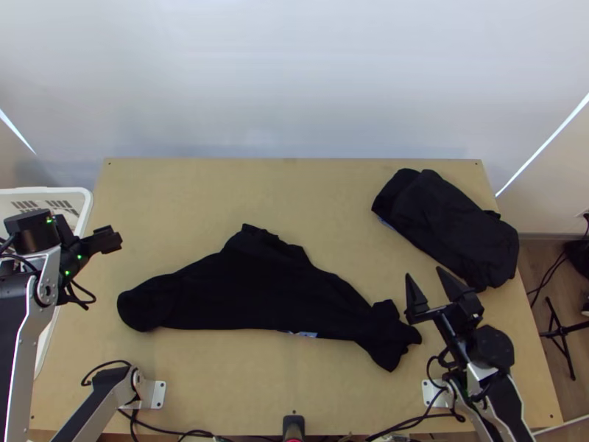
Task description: Fold the t-shirt
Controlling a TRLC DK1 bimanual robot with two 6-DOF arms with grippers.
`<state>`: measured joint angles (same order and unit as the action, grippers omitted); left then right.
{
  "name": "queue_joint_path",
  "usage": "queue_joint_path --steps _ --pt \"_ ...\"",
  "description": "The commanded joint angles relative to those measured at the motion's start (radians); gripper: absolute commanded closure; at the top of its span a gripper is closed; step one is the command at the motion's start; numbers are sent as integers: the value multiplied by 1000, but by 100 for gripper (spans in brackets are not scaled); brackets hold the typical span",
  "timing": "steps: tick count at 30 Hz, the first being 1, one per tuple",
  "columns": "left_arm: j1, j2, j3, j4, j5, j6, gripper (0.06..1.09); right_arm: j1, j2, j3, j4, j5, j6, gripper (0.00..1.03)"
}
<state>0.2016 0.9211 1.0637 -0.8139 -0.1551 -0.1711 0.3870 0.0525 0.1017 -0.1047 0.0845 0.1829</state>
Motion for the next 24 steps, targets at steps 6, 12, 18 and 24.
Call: queue_joint_path --steps 6,12,18,24 --pt "-22 4 5 41 2 -4 10 167 716 535 -265 -138 -36 5" --pt "-56 -22 -4 44 2 -30 10 401 1043 796 -448 -140 35 5" --pt "-70 -79 -59 64 2 1 10 460 1328 994 -567 -157 124 5" --pt "-71 -125 -122 96 0 53 10 474 1509 1162 -714 -173 164 5"
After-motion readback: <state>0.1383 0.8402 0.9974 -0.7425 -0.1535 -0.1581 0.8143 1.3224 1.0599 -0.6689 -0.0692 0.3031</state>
